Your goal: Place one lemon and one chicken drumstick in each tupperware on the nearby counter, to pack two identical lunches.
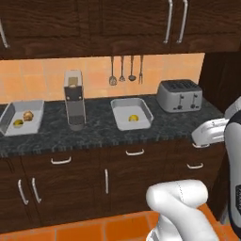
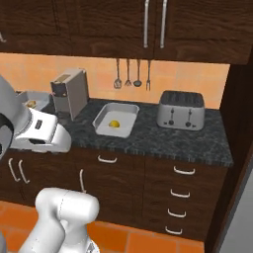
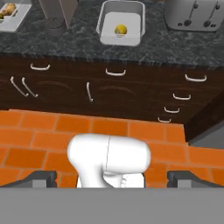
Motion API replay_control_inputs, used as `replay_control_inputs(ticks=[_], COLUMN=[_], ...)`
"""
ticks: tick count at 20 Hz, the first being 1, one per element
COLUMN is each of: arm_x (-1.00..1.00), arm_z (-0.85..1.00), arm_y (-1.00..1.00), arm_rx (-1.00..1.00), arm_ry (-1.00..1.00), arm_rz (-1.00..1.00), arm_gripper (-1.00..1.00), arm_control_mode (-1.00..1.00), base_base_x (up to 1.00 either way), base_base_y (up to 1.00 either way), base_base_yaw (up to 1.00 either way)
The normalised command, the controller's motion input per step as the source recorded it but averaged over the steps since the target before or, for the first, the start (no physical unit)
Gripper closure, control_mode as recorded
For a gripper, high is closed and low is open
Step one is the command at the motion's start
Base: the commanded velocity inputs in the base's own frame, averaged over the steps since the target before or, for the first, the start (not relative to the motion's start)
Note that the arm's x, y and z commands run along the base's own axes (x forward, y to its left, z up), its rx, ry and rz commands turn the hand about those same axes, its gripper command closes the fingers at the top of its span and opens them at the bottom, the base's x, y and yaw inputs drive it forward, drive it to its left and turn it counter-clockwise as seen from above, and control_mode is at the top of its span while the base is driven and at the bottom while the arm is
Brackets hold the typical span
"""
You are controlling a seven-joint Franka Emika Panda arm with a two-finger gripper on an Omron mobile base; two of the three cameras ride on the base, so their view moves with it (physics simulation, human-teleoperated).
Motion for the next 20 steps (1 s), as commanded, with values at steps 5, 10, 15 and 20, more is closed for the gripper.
replay_control_inputs(ticks=[5, 10, 15, 20], arm_x=[0.0, 0.0, 0.0, 0.0], arm_z=[0.0, 0.0, 0.0, 0.0], arm_y=[0.0, 0.0, 0.0, 0.0], arm_rx=[0.0, 0.0, 0.0, 0.0], arm_ry=[0.0, 0.0, 0.0, 0.0], arm_rz=[0.0, 0.0, 0.0, 0.0], arm_gripper=[-1.0, -1.0, -1.0, -1.0], arm_control_mode=[1.0, 1.0, 1.0, 1.0], base_base_x=[-0.13, 0.0, 0.0, 0.0], base_base_y=[-0.59, -1.0, -0.91, -0.85], base_base_yaw=[-0.04, 0.0, 0.0, 0.0])
